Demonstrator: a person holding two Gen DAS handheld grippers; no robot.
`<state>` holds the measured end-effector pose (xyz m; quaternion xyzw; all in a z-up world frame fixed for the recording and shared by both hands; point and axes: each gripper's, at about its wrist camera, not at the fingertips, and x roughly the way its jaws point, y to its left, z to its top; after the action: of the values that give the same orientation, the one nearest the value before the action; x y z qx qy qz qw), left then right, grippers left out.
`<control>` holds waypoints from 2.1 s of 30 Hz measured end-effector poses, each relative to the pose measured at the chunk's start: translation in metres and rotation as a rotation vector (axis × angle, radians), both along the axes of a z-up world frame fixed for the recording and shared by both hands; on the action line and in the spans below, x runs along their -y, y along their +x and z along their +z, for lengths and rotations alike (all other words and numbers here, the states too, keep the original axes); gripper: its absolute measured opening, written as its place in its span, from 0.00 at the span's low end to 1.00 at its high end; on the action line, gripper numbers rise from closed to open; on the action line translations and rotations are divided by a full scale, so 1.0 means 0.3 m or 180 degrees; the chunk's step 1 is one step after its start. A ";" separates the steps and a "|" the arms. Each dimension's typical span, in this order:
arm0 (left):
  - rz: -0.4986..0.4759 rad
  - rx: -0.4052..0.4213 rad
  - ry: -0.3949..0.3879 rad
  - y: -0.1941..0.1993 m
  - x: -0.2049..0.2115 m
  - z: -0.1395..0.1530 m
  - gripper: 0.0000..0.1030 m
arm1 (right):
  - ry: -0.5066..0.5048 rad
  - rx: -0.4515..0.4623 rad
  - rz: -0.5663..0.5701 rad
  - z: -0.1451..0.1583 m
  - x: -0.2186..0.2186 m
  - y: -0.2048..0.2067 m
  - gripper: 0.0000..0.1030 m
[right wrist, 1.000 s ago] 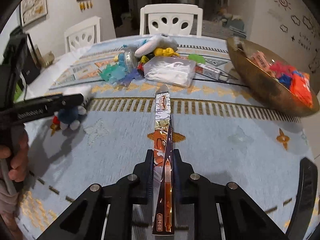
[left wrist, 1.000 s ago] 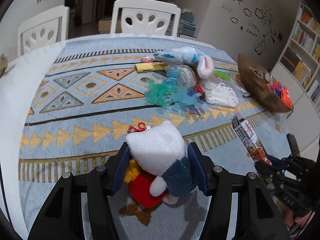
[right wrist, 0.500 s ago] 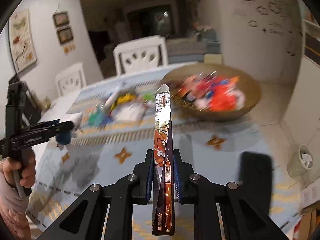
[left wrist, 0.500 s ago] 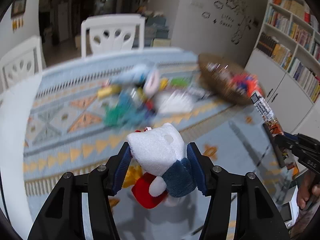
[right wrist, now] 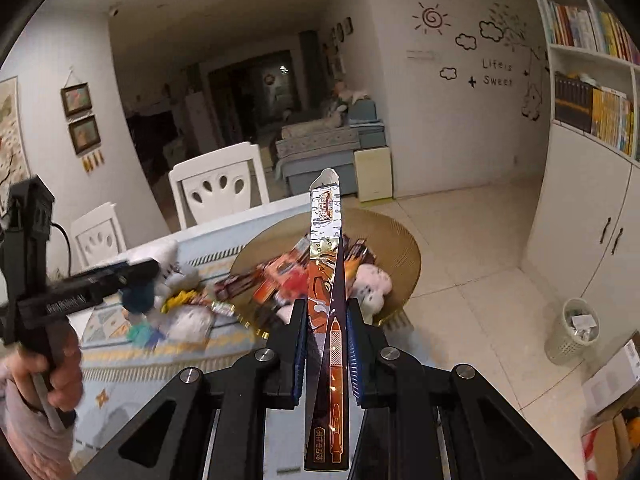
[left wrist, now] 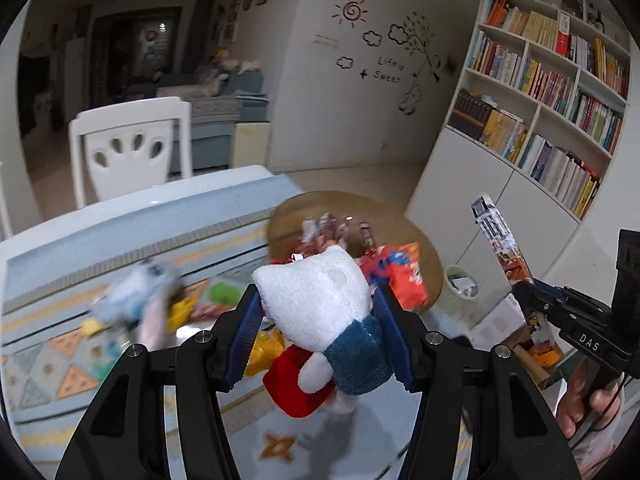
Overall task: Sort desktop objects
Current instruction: 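Carry the plush figure and snack stick over the amber bowl, then open both tools to drop the plush figure and snack stick into the bowl, then move both tools back to the pile of objects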
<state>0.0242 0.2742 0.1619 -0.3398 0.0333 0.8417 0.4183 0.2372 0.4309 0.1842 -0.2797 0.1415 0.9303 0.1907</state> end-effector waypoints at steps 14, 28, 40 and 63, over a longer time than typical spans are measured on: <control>-0.0236 0.0074 0.0022 -0.194 -0.359 -0.112 0.55 | -0.0600 0.0160 -0.0007 -0.076 -0.225 -0.419 0.19; -0.0152 0.0428 0.0226 -0.255 -0.298 -0.156 0.64 | -0.1003 0.0053 -0.0007 -0.103 -0.228 -0.339 0.27; 0.0064 0.0162 0.0258 -0.142 -0.050 -0.023 0.66 | -0.0817 0.0016 0.0333 0.011 0.025 -0.235 0.27; 0.1136 0.0362 -0.0074 -0.293 0.686 -0.303 0.69 | -0.1018 0.0487 0.1242 -0.377 0.538 -0.548 0.27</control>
<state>-0.0638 0.0686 0.0709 -0.3921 -0.0415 0.8815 0.2596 0.0728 0.2694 0.0710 -0.3978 0.2152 0.8914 -0.0288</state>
